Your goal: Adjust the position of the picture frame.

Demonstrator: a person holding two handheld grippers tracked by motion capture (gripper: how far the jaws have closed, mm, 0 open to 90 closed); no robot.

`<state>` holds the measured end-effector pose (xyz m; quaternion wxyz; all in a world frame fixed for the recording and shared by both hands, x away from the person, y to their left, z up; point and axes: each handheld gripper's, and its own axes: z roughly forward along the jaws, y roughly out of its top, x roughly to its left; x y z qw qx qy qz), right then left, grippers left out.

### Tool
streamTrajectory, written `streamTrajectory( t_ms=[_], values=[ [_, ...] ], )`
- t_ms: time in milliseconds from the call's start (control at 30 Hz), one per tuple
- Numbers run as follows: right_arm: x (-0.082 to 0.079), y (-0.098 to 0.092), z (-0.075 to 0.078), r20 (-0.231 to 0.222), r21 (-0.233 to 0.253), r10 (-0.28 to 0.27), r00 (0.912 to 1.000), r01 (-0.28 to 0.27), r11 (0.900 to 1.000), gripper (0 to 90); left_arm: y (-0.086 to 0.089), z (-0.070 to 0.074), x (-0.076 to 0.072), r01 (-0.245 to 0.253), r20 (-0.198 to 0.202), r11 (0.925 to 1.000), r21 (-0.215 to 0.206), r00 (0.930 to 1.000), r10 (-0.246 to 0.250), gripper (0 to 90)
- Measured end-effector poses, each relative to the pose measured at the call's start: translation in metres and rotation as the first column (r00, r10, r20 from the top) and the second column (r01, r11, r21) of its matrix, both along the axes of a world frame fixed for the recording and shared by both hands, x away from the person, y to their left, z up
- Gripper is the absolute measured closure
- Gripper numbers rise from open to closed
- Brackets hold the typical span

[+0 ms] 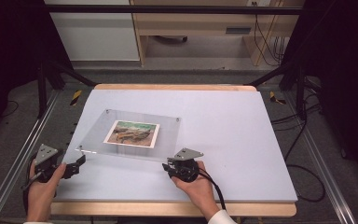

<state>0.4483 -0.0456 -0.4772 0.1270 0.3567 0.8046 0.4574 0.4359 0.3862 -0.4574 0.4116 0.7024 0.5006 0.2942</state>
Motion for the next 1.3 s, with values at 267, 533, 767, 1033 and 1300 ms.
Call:
streamTrajectory(
  t_ms=[267,533,767,1033,1300],
  values=[
    [0.004,0.000,-0.001,0.010,0.057,-0.004,0.9999,0.004,0.998,84.8,-0.004,-0.003,0.001,0.065,-0.017,0.9977,-0.017,0.9977,-0.066,5.3],
    [0.011,-0.007,0.011,-0.039,0.142,-0.003,0.9992,0.008,0.990,84.6,-0.004,-0.006,0.006,0.090,-0.028,0.9956,-0.027,0.9955,-0.090,20.5],
    [0.018,-0.012,0.022,-0.088,0.197,-0.005,0.9961,0.022,0.980,84.8,-0.008,-0.007,0.016,0.077,0.002,0.9966,-0.032,0.9971,-0.077,45.4],
    [0.020,-0.013,0.021,-0.093,0.179,-0.011,0.9956,0.027,0.983,84.7,-0.004,-0.009,0.033,0.077,0.047,0.9877,-0.136,0.9964,-0.071,67.4],
    [0.017,-0.011,0.018,-0.059,0.179,-0.033,0.9977,0.043,0.983,82.3,-0.008,-0.006,0.037,0.079,0.047,0.9780,-0.193,0.9964,-0.071,83.9]
  ],
)
